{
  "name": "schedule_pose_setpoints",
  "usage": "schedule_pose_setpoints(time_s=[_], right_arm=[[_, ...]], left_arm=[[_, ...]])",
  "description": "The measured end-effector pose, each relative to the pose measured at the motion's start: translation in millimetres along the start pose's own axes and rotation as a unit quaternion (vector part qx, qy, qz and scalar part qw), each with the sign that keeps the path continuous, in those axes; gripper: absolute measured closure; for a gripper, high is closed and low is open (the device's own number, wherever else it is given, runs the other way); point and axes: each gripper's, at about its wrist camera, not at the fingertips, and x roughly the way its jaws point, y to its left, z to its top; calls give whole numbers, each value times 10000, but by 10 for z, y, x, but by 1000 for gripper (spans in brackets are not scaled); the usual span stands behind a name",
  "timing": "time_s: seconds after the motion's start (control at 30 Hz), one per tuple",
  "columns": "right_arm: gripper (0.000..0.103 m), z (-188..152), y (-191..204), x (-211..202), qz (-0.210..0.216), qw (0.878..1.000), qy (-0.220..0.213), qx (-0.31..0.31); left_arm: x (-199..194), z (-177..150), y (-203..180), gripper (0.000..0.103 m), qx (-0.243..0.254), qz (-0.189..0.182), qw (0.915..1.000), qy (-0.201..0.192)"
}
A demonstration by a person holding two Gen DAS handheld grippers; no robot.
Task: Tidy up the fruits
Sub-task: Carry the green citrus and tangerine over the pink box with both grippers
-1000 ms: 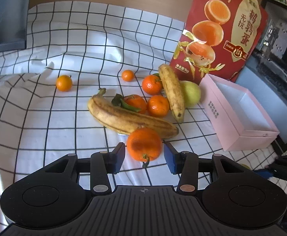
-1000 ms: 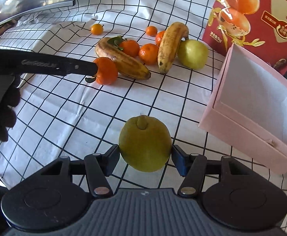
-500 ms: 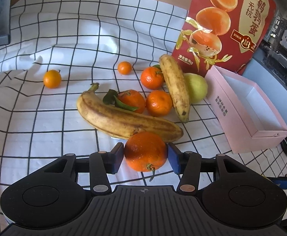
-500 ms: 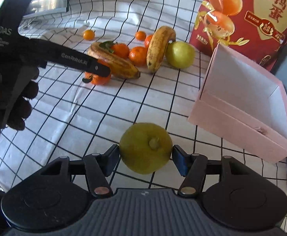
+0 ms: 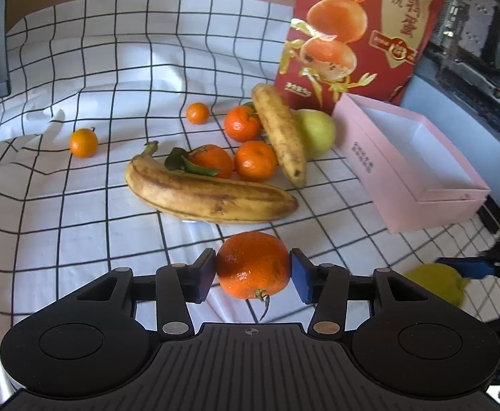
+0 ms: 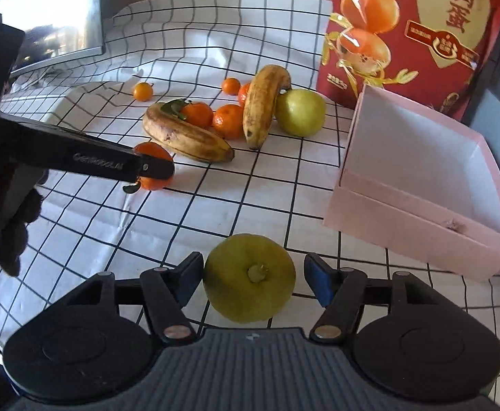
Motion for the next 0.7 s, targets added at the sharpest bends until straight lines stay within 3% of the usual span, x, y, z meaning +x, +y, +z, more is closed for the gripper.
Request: schedule_pose_setpoints(time_s=[0.27,0.57,0.7], right_arm=[[44,-92,67,-12,-63,9992,-119,-382],[44,-109,-27,48,240,9996,-83,-77],[44,64,-243,-232,398,9978,-489,221]], left_arm=[[-140,31,-124,51,80,-94,9999,-105],[-93,70,-265,51,112,-248,9996,-10],[-181,203,-303,51,-5,-478,9987,-177]])
